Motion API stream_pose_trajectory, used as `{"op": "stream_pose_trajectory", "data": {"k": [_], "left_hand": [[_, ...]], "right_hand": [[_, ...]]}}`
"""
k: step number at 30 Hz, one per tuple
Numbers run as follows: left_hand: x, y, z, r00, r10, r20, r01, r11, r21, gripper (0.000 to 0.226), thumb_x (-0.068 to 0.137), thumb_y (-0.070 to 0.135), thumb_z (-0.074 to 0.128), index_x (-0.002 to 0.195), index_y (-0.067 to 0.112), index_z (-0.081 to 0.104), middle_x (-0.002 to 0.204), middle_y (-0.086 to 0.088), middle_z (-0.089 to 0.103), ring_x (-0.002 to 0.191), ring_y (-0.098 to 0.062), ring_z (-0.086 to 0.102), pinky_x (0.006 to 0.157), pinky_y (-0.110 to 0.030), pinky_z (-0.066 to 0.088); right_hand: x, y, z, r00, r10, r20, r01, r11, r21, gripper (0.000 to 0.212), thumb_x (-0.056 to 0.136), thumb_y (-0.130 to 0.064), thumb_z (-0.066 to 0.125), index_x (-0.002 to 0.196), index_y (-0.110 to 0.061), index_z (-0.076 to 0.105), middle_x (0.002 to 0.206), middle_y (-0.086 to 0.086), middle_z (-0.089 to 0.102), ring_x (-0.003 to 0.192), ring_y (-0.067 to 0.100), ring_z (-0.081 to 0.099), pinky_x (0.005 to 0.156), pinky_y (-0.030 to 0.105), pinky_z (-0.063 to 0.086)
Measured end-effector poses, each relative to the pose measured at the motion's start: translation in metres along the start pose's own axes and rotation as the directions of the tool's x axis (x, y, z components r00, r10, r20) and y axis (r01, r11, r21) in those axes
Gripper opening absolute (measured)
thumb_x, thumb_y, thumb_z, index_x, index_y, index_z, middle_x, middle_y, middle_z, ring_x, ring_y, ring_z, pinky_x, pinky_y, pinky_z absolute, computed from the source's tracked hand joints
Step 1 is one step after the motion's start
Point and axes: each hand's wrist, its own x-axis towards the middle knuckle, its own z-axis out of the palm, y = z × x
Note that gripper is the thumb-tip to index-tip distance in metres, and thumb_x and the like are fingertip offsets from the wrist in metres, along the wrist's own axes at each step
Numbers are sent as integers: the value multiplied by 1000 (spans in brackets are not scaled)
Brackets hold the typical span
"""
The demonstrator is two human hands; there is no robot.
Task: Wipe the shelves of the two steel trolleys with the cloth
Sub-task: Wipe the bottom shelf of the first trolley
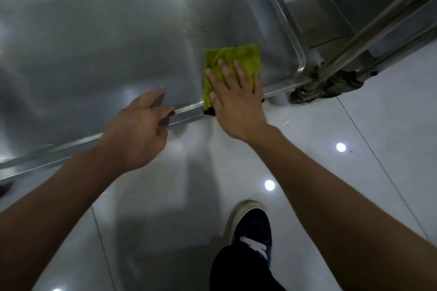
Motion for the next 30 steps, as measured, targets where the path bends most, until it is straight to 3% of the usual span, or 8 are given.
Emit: {"op": "stream_pose_trajectory", "data": {"k": [4, 8, 13, 16, 20, 23, 27, 30], "left_hand": [[-6, -13, 0, 1000, 15, -10, -15, 999, 36, 29, 85, -1, 54, 110, 0, 69, 136, -19, 54, 127, -37, 51, 100, -41, 41], [-2, -13, -9, 995, 67, -77, -61, 995, 82, 30, 77, 5, 47, 91, 0, 73, 114, -20, 68, 114, -29, 57, 94, -31, 37], [2, -14, -17, 998, -62, 24, 58, 988, 140, 35, 85, 22, 51, 112, 21, 72, 147, 3, 51, 132, -24, 49, 102, -48, 46], [6, -11, -19, 998, -58, 27, 52, 982, 183, 41, 85, 31, 39, 110, 27, 71, 143, 10, 52, 128, -22, 52, 97, -44, 47], [11, -9, -18, 999, -46, 29, 38, 971, 235, 32, 89, 31, 48, 110, 27, 72, 141, 10, 52, 121, -24, 55, 94, -44, 47], [11, -9, -17, 999, -38, 14, 34, 974, 226, 44, 81, 36, 37, 105, 26, 74, 136, 8, 55, 115, -28, 56, 91, -45, 48], [17, -13, -18, 1000, -1, -20, 6, 974, 228, 45, 80, 38, 34, 93, 24, 75, 123, 5, 63, 106, -29, 58, 87, -45, 49], [22, -23, -28, 987, -94, -127, 120, 968, 219, 40, 78, 40, 40, 94, 26, 74, 121, -2, 65, 106, -36, 58, 87, -46, 50]], "right_hand": [[-6, -54, 7, 993, -114, 20, 115, 993, -16, 55, 105, -43, 23, 159, -34, 19, 169, -3, 9, 155, 24, 1, 120, 59, 0], [-4, -69, 8, 986, -163, 20, 163, 987, -3, 54, 106, -43, 21, 160, -33, 18, 169, -4, 7, 156, 24, -1, 120, 59, -1], [0, -53, 8, 979, -205, -3, 205, 979, -11, 55, 105, -43, 18, 159, -33, 20, 169, -5, 10, 156, 22, 2, 121, 56, 7], [9, -20, 6, 990, -142, -10, 142, 990, -15, 57, 102, -43, 19, 159, -34, 21, 168, -6, 11, 155, 22, 5, 122, 54, 9], [27, 59, -2, 999, 33, -24, -34, 999, -38, 56, 105, -41, 25, 160, -31, 20, 169, -1, 11, 155, 25, 8, 122, 54, 12], [39, 102, -7, 992, 125, 19, -124, 991, -45, 56, 107, -40, 24, 160, -30, 13, 169, -1, 3, 155, 25, 1, 122, 59, 7], [46, 103, -9, 987, 158, 16, -158, 987, -15, 57, 106, -38, 30, 160, -32, 12, 169, -4, 1, 155, 24, -2, 121, 62, 3], [50, 98, -7, 984, 178, 17, -178, 984, -23, 57, 106, -39, 26, 160, -34, 10, 169, -5, -1, 155, 24, -3, 120, 63, 2]]}}
